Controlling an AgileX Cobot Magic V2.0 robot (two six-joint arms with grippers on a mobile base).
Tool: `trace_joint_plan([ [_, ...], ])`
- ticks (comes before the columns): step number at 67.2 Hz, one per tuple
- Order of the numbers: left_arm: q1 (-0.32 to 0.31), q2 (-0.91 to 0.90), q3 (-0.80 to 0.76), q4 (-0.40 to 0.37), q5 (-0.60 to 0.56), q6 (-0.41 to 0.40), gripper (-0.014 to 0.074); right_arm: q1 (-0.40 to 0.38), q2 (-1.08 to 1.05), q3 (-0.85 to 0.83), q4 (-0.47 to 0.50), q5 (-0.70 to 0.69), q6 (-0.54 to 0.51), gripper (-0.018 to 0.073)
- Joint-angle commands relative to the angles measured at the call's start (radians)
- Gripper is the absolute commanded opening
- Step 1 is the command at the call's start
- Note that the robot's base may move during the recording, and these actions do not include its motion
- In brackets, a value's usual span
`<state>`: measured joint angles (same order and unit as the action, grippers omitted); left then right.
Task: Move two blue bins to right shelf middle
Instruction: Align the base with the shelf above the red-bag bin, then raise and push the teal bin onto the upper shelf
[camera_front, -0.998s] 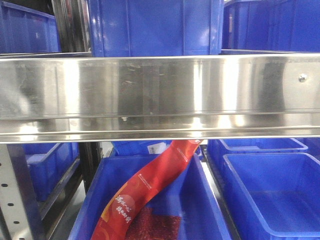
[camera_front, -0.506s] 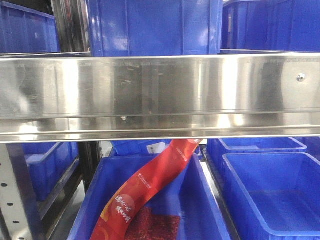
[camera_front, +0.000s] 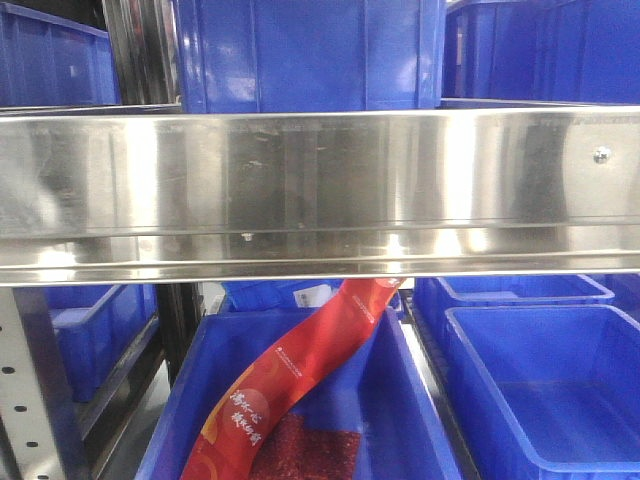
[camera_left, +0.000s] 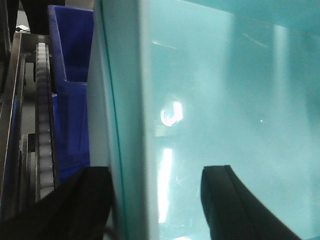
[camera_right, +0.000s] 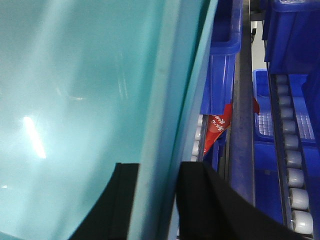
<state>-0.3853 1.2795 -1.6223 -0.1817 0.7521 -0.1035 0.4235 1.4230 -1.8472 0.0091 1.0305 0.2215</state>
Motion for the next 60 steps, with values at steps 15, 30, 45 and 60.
trace_joint_plan([
  [15, 0.003, -0.014, -0.013, 0.003, 0.065, 0.04, -0.0111, -0.013, -0.005, -0.01, -0.076, 0.032, -0.013, -0.0158],
  [30, 0.003, 0.035, 0.086, 0.008, 0.128, 0.047, -0.0111, -0.013, 0.031, 0.113, -0.094, 0.036, -0.013, -0.0158],
  [45, 0.003, 0.106, 0.164, 0.033, 0.122, 0.059, -0.0111, -0.013, 0.071, 0.234, -0.095, -0.052, -0.013, -0.0158],
  [60, 0.003, 0.167, 0.168, 0.043, 0.124, 0.086, -0.0045, -0.013, 0.117, 0.259, -0.105, -0.078, -0.013, -0.0158],
])
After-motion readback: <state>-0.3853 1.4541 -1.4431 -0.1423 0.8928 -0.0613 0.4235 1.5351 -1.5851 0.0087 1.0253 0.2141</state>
